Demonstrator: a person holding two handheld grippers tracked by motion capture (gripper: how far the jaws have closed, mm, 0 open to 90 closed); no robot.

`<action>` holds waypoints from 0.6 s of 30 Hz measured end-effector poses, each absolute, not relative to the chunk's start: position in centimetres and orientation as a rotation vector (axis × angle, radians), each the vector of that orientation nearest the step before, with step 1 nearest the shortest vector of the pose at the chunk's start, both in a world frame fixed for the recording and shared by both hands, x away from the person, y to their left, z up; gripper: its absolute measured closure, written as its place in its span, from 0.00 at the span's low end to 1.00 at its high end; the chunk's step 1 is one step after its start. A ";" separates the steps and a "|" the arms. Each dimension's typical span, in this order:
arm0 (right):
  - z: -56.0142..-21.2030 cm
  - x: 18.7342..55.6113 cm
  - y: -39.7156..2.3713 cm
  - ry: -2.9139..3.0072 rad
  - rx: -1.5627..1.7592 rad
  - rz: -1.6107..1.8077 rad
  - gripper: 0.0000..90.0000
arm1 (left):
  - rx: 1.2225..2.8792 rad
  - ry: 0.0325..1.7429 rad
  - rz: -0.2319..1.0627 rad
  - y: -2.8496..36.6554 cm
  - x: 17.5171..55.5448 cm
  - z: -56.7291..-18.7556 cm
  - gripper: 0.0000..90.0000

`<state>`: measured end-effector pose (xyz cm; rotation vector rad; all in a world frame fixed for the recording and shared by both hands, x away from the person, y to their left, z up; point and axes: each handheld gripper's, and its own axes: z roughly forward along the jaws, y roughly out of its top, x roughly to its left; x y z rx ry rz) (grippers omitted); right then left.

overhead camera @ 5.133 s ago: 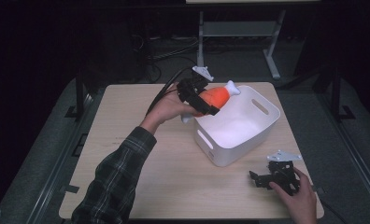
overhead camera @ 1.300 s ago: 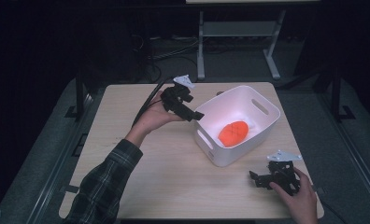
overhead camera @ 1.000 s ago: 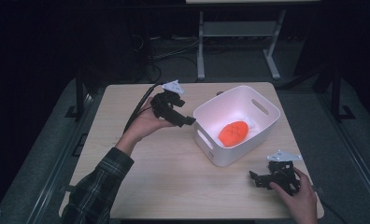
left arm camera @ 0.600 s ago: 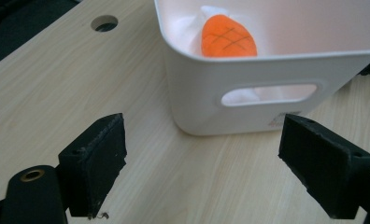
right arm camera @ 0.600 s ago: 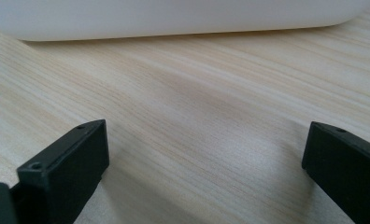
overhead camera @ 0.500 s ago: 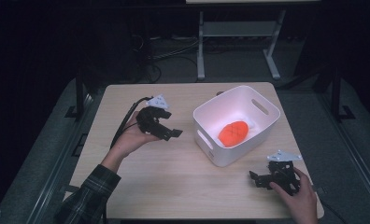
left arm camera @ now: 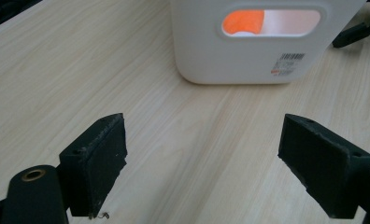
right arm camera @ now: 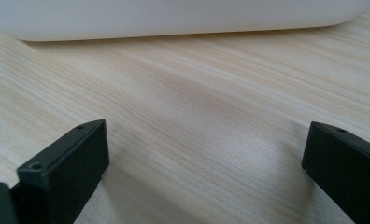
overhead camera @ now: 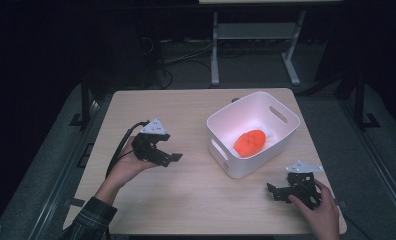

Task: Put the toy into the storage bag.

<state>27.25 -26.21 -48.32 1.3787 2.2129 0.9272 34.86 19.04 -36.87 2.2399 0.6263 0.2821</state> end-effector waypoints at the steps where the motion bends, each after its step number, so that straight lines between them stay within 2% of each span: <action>1: -48.3 27.3 -26.2 2.213 1.378 0.927 0.00 | 2.238 0.632 0.283 19.2 34.7 -37.1 0.16; 18: -48.3 27.3 -26.2 2.212 1.378 0.926 0.00 | 2.210 0.717 0.335 22.8 31.3 -41.1 0.16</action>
